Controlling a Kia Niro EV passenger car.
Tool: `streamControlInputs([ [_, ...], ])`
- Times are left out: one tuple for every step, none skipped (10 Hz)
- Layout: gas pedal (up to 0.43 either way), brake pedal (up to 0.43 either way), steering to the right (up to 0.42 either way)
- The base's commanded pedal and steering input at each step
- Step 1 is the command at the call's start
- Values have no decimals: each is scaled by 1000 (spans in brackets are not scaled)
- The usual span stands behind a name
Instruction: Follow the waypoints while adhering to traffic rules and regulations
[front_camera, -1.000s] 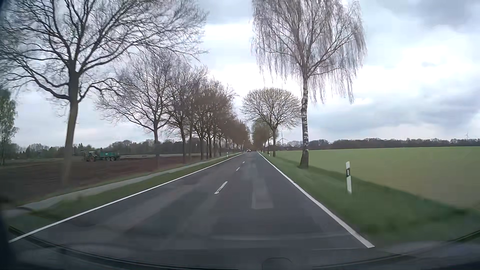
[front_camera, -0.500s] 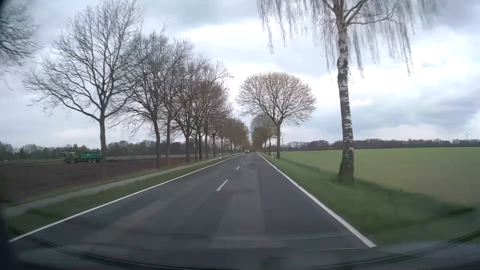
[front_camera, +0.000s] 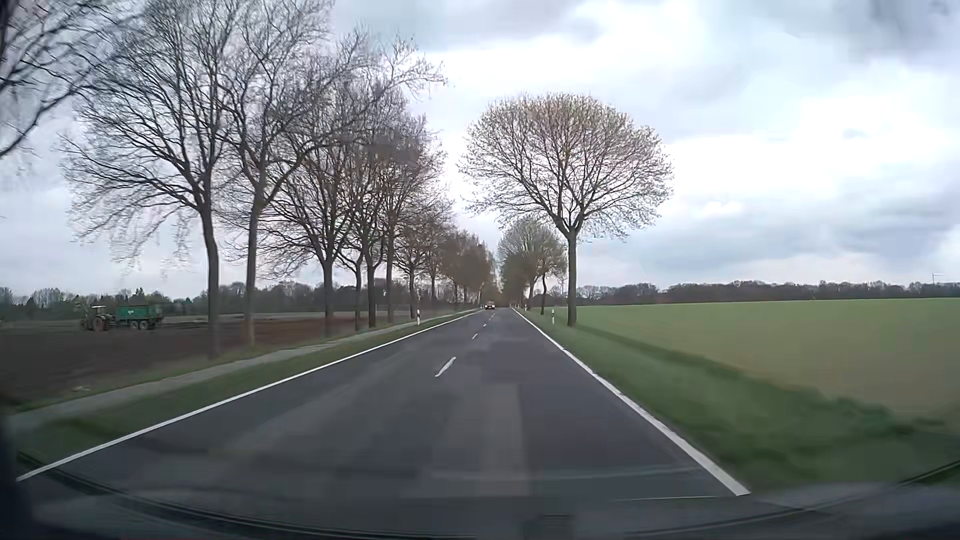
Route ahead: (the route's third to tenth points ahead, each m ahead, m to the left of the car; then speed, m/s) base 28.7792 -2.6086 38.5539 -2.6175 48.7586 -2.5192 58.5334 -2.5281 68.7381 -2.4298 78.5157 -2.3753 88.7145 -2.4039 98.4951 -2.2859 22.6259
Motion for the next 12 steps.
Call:
streamControlInputs([
  [59, 6, 0],
  [59, 6, -1],
  [47, 0, -2],
  [47, 6, -2],
  [39, 0, -2],
  [39, 0, -2],
  [39, 0, -2],
  [28, 0, -2],
  [28, 0, -2],
  [28, 0, -2],
  [28, 0, -2],
  [28, 0, -1],
])
